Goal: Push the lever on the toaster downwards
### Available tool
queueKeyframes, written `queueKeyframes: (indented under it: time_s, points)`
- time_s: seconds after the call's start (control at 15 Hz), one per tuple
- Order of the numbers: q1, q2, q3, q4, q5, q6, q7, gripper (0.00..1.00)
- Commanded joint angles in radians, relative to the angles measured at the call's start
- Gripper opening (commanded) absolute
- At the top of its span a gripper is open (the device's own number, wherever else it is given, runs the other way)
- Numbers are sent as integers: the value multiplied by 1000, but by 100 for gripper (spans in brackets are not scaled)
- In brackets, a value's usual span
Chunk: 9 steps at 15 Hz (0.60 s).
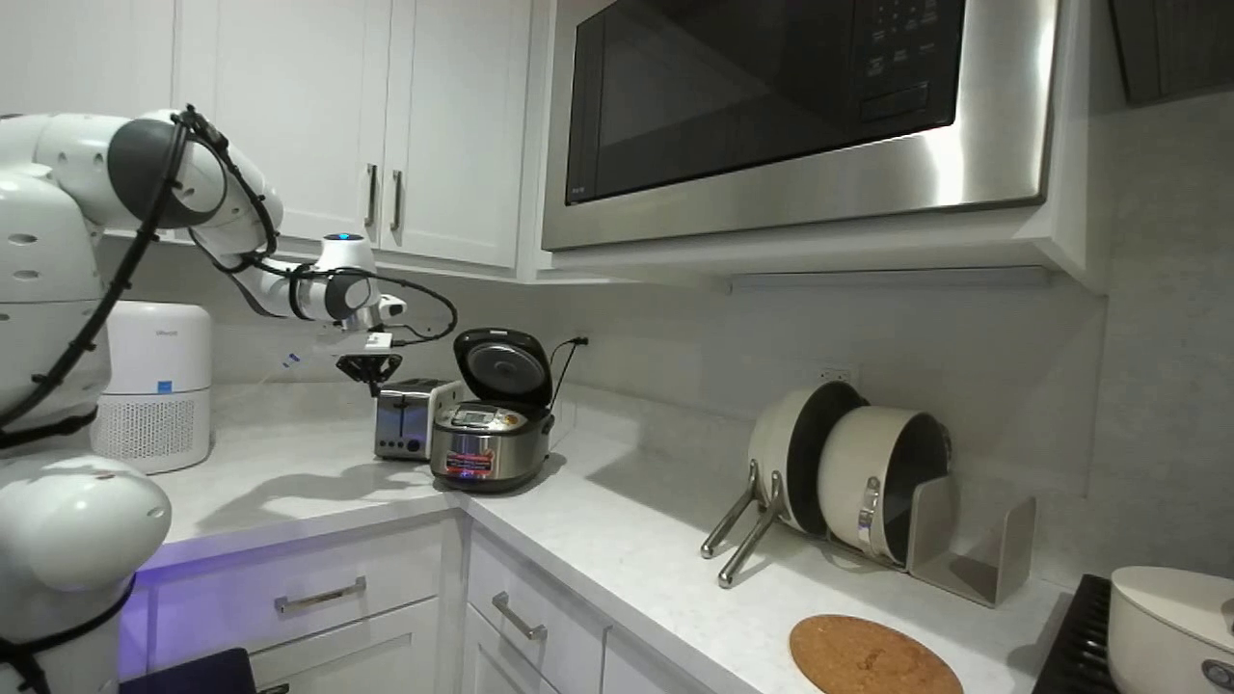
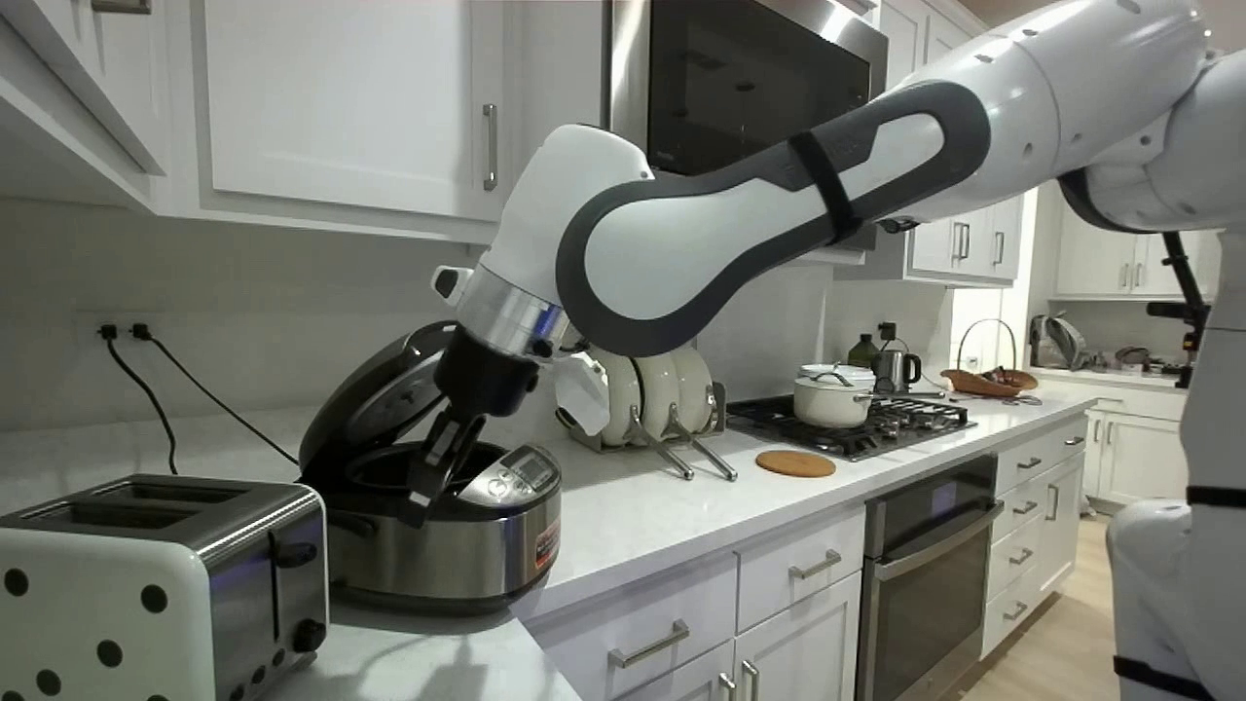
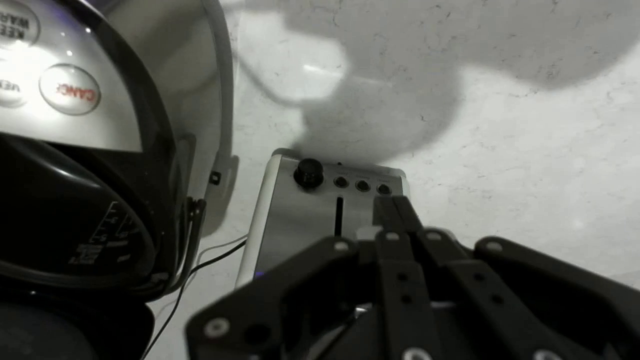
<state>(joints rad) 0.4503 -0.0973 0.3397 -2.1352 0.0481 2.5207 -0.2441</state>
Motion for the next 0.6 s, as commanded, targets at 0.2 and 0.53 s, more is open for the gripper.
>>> queueKeyframes:
  time_s: [0.2,0.53]
  points:
    - [-24,99,41,145,-165,-26,84,4]
    - [-17,144,46,207,-229,-40,114,3]
